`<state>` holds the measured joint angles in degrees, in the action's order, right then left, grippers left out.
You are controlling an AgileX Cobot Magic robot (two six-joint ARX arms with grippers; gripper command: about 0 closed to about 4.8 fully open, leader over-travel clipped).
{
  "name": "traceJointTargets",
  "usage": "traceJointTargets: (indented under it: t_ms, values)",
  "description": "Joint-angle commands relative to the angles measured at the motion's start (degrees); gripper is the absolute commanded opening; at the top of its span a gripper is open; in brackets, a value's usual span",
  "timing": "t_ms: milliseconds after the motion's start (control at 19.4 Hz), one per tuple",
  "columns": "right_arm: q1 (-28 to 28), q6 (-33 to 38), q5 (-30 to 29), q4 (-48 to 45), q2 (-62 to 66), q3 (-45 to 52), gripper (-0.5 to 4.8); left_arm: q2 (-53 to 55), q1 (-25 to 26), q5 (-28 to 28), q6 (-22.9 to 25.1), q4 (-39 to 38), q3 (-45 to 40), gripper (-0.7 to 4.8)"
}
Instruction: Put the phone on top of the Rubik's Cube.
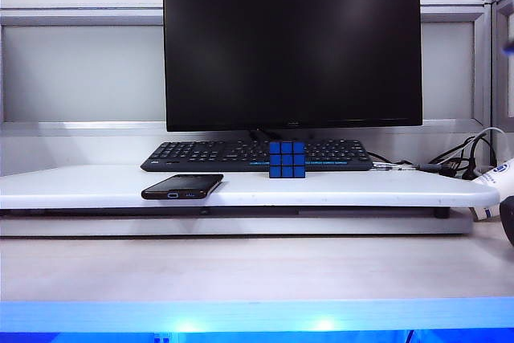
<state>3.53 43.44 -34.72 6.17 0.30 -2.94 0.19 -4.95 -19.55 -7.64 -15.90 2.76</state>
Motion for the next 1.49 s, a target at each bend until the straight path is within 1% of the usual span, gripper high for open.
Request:
traceJointTargets:
  t_ms: [51,103,309,412,618,721,927,1030,1133,1287,1442,1493]
  values:
    - [4.42,1.81,2.08,-2.45,2.38,-0.7,2.17,0.02,0.02,-1.62,-0.35,-3.85,0.68,-0.06]
    - [6.56,1.79,3.52,-3.61,4.42,-1.03,2.17,0.02,0.02,-1.75,-0.37,-3.85,0.68,-0.06]
    - [14.91,1.75,9.51,-14.62,17.31,-3.15,2.2,0.02,0.02,-1.75,-0.35,-3.85,0.68,-0.06]
    - [18.27,1.75,9.73,-21.05,26.67,-5.16,2.47,0.02,0.02,-2.21,-0.37,-3.85,0.68,-0.05]
    - [22.4,1.84,8.26,-32.15,48.5,-11.43,3.32,0.02,0.02,-2.36,-0.35,-3.83,0.68,-0.06]
    - [22.77,1.84,5.29,-36.15,58.31,-15.45,3.38,0.02,0.02,-2.34,-0.35,-3.83,0.68,-0.06]
    - [23.02,1.86,1.09,-38.18,73.81,-24.04,3.39,0.02,0.02,-2.34,-0.33,-3.83,0.68,-0.05]
    - [23.1,2.19,-0.02,-38.4,78.58,-27.23,3.39,0.02,0.02,-2.34,-0.33,-3.83,0.66,-0.06]
    - [23.15,4.5,0.04,-40.24,82.79,-29.48,3.44,0.02,0.02,-2.34,-0.33,-3.83,0.68,-0.05]
    - [24.06,9.22,0.02,-45.4,88.08,-30.97,3.45,0.02,0.02,-2.34,-0.33,-3.83,0.68,-0.06]
    - [24.85,9.57,-0.22,-45.9,92.3,-32.26,3.46,0.02,0.02,-2.32,-0.33,-3.8,0.68,-0.05]
    - [25.2,10.95,-0.11,-46.99,93.5,-32.46,3.46,0.02,0.02,-2.36,-0.33,-3.8,0.68,-0.05]
